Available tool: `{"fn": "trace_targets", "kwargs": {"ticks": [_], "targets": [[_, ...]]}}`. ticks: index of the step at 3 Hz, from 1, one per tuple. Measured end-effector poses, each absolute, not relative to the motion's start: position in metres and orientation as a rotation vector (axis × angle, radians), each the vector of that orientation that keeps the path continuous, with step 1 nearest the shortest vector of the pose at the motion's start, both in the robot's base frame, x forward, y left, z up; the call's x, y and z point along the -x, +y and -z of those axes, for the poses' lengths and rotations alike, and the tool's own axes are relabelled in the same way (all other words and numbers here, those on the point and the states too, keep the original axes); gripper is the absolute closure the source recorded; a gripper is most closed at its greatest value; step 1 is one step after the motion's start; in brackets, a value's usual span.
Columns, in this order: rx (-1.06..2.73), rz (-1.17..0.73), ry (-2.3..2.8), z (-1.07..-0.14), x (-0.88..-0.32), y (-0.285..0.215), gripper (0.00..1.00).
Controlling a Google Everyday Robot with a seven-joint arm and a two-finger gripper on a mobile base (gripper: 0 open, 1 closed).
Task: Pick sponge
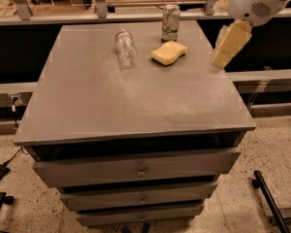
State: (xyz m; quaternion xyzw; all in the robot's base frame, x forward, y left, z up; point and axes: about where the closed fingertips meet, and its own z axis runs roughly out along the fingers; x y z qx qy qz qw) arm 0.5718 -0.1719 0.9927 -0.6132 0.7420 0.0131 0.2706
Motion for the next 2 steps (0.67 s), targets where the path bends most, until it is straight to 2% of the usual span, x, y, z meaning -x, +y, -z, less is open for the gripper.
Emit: {"fn": "trace_targets", "kwargs": {"ticks": [1,2], "targets": [[1.613,-0.062,1.934,-0.9972,-0.6129,-0.1538,0.0],[1.612,-0.063,1.935,-0.9968,-0.6132,-0.1534,0.0]]}}
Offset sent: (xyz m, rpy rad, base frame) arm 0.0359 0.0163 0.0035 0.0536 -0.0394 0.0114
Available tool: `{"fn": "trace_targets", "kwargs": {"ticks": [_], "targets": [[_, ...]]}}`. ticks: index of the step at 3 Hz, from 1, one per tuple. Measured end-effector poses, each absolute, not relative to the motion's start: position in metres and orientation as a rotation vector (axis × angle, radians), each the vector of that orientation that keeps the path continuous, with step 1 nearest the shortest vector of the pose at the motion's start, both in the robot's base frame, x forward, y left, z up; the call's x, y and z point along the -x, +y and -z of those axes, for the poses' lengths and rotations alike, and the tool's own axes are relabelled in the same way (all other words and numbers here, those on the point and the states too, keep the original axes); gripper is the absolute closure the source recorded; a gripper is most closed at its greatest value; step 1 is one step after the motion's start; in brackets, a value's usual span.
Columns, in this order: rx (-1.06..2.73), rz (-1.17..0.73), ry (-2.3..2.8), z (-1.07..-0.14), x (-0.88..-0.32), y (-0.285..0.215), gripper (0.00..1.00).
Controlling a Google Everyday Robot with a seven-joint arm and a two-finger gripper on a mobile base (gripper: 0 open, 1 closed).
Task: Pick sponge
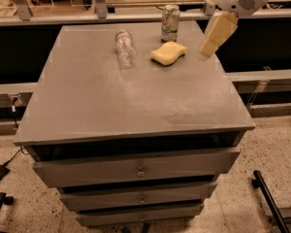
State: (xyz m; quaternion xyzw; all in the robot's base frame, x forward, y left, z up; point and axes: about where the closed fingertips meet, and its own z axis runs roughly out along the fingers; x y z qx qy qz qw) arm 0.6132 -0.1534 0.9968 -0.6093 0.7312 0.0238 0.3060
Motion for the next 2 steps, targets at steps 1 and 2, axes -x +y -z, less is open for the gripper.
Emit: {"fn": "trace_targets", "kwargs": {"ticks": [1,2], "targets": [[1.512,-0.121,1.916,-0.994,-0.62,-0.155,0.0],[1.292,-0.273,1.898,-0.968,-0.631,-0.163,0.0]]}}
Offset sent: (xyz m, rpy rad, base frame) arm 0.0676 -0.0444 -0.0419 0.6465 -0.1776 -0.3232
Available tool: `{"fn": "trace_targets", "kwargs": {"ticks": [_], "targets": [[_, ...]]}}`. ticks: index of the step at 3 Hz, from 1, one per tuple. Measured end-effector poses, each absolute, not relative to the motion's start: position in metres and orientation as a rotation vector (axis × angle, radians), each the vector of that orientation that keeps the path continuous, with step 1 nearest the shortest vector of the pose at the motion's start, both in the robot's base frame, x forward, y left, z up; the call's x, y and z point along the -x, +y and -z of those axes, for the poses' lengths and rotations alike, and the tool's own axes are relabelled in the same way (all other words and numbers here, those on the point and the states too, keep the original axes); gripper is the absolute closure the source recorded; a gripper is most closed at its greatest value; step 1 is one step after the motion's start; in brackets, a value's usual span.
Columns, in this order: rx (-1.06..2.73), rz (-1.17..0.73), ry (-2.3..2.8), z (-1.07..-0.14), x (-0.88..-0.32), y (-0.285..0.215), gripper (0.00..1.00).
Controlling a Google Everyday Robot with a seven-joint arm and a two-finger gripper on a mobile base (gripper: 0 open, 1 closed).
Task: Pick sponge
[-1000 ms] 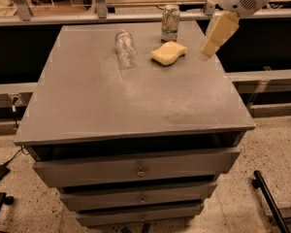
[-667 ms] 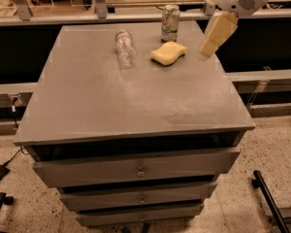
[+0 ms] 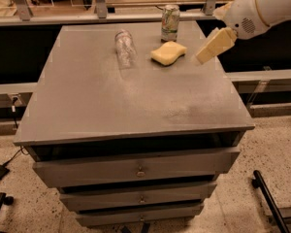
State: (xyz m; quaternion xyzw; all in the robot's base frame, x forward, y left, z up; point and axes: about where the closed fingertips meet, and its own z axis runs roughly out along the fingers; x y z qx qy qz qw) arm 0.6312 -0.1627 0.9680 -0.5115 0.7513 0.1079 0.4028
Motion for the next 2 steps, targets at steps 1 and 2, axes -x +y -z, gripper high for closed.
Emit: {"fn": "trace_targets", "kwargs": {"ticks": [1,2], "targets": [[1.106,-0.348,1.867,-0.938,-0.654,-0.171,0.0],[0.981,-0.335,1.814,-0.919,-0.697,-0.18,0.0]]}}
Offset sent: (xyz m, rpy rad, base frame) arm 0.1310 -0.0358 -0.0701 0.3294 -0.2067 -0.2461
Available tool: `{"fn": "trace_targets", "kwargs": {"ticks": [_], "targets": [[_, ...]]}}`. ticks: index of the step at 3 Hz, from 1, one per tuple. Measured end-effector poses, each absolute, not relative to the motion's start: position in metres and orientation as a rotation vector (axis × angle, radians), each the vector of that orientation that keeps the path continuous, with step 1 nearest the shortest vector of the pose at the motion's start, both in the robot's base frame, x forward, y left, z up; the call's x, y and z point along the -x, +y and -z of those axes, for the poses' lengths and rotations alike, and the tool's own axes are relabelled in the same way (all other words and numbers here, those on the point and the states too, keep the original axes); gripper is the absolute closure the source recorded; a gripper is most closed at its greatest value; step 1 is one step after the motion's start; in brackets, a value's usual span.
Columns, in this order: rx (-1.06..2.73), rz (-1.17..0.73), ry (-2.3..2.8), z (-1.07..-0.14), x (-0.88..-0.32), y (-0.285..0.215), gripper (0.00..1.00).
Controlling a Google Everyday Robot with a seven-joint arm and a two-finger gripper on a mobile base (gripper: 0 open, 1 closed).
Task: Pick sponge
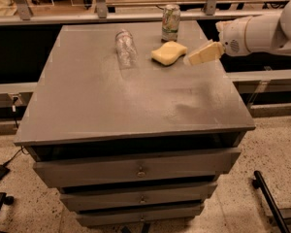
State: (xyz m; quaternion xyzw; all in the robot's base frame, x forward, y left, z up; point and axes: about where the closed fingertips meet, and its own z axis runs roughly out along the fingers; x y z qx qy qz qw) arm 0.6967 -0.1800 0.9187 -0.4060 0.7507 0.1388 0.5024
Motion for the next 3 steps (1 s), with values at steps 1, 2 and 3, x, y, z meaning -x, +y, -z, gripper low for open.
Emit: {"fn": "trace_targets", "kwargs": {"ticks": [1,2,3], "targets": [[0.91,-0.346,1.773,-0.914,-0.729,-0.182,0.0],[0.872,-0.445,1.756,-0.908,-0.752,-0.166,0.0],[0.871,-0.444,1.755,-0.908,-0.753,-0.166,0.0]]}}
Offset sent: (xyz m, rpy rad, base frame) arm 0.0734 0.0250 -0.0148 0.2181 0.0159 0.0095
